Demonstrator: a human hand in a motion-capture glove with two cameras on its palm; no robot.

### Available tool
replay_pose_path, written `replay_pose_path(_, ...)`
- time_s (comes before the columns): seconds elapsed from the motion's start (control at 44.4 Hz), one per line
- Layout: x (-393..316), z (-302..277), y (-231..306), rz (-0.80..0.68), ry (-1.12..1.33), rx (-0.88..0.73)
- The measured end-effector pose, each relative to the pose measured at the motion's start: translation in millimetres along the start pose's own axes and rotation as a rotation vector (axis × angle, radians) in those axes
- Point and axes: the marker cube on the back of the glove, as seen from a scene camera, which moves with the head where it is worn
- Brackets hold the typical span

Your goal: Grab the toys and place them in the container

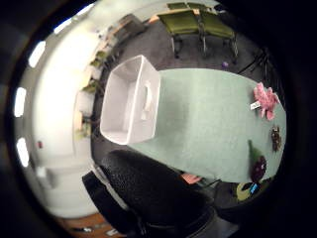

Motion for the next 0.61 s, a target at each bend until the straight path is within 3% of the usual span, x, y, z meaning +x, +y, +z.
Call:
replay_pose_path(0.113, -9.9, -7.7, 2.5, -0.031, 0.005, -0.021)
replay_pose_path(0.338, 61.2, 6.8, 31.3, -0.027, -0.004, -0.011)
replay_pose_path(0.608, 170.6, 66.2, 83.7, 0.141, 0.019, -0.051)
